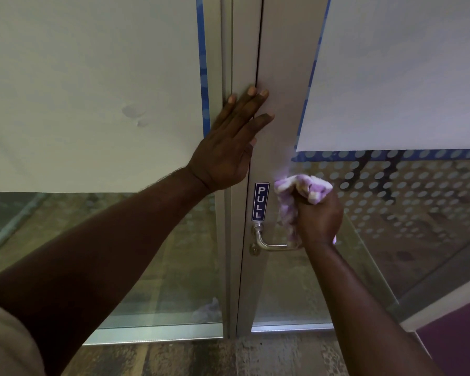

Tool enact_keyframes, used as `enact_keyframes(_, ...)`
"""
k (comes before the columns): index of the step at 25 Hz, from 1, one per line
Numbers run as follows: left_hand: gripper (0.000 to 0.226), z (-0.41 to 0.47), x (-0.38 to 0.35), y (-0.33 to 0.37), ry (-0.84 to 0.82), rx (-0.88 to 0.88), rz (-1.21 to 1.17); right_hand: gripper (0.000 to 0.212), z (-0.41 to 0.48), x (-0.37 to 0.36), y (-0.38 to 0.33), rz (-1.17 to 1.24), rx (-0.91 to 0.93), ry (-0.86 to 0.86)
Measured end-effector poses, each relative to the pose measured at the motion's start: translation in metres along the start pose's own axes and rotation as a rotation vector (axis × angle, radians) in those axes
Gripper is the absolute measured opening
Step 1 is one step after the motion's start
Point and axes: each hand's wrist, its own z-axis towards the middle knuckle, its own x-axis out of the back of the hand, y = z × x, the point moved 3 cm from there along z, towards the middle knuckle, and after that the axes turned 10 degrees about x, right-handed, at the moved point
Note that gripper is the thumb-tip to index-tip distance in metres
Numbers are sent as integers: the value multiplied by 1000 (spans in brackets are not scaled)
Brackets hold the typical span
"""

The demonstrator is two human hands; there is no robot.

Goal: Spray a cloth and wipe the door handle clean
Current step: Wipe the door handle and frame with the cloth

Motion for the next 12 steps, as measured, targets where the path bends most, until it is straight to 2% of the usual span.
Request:
enact_keyframes(4, 50, -14, 2, 14, 3, 85, -75, 31, -28, 27, 31, 194, -173, 207)
enact_keyframes(7, 49, -42, -4, 30, 13, 209, -187, 32, -35, 35, 37, 372, -222, 230)
enact_keyframes(9, 48, -63, -11, 44, -12, 399, -310, 31, -36, 40, 30, 593, -181, 166)
enact_keyframes(10, 51, -74, -17, 52, -65, 559, -405, 31, -37, 42, 25, 723, -169, 107)
enact_keyframes(12, 66, -97, -32, 74, -267, 915, -720, 34, -40, 46, 11, 894, -163, -36)
